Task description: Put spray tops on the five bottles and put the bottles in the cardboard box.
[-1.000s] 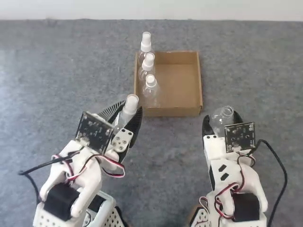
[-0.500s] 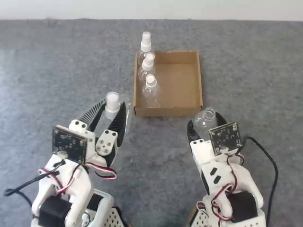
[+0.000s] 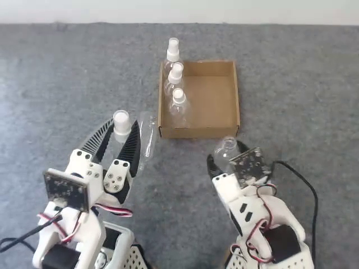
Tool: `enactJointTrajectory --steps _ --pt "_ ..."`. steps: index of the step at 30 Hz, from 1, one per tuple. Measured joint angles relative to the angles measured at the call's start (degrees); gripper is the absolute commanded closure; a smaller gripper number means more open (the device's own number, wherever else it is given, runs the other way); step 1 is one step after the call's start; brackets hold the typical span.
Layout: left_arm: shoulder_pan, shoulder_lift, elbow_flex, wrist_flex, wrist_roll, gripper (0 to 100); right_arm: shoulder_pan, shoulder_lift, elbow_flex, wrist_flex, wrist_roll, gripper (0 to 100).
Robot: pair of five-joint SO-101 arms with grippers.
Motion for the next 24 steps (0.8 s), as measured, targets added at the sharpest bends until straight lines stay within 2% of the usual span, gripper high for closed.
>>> enactJointTrajectory --steps 11,18,24 --pt "0.0 0.0 0.0 -3.2 4.0 99 -10.2 0.2 6.8 -8.0 0.0 89.8" --pt "0.0 -0.6 0.0 -4.0 6.0 99 -13.7 0.2 12.7 -15.2 0.0 89.8" --pt "0.0 -2.1 0.0 -7.2 7.7 99 -14.8 0.2 13.4 -17.2 0.0 89.8"
